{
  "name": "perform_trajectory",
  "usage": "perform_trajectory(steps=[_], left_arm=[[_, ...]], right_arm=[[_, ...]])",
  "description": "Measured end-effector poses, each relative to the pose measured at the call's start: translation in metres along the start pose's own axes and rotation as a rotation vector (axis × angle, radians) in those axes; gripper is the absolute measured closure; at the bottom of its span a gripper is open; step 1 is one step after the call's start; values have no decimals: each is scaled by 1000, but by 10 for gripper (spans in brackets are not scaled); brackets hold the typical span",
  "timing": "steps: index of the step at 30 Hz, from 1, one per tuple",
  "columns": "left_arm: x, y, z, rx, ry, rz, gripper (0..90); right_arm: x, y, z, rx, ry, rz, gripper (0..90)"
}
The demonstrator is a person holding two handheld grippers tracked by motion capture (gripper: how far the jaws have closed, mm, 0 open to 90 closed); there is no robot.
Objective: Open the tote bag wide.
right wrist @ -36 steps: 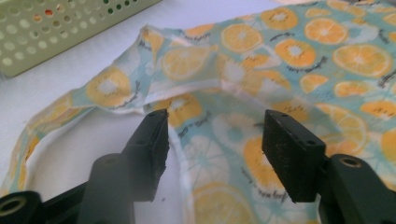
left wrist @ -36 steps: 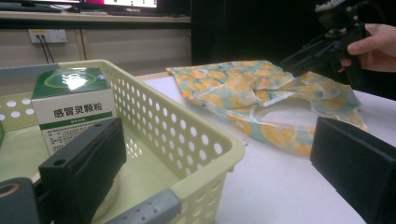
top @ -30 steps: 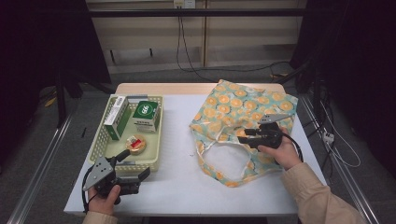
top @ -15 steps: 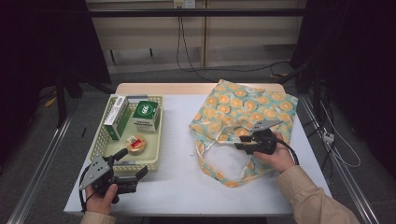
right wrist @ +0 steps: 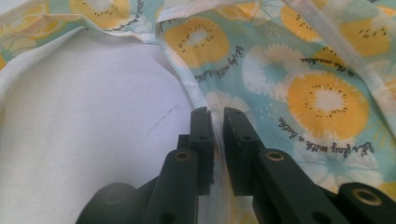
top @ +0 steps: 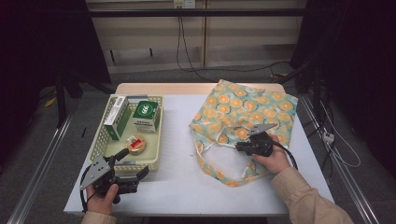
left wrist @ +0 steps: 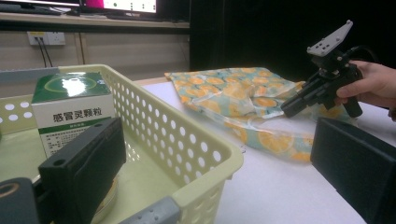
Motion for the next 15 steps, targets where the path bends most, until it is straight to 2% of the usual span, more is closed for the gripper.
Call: perform_trajectory(steps=[3, 6, 9, 15], left_arm=[[0, -1, 1, -3, 0, 1, 33], [1, 0, 0, -2, -1, 1, 33], [0, 0, 0, -4, -2, -4, 33], [1, -1, 0, -3, -4, -1, 33]], right_arm=[[-2, 0, 0, -3, 0, -26, 896], [-9, 3, -3, 13, -45, -79, 900], [-12, 5, -7, 22, -40, -86, 900], [-5, 12, -15, 57, -106, -95, 887]])
Point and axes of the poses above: each handheld gripper's, and its own axes: y roughly backward along the jaws, z roughly out of its underside, x roughly to its right, the point moved 6 cm from there along -y, roughly forward along the jaws, and after that the axes turned 12 degrees about z, right-handed, at the moved point
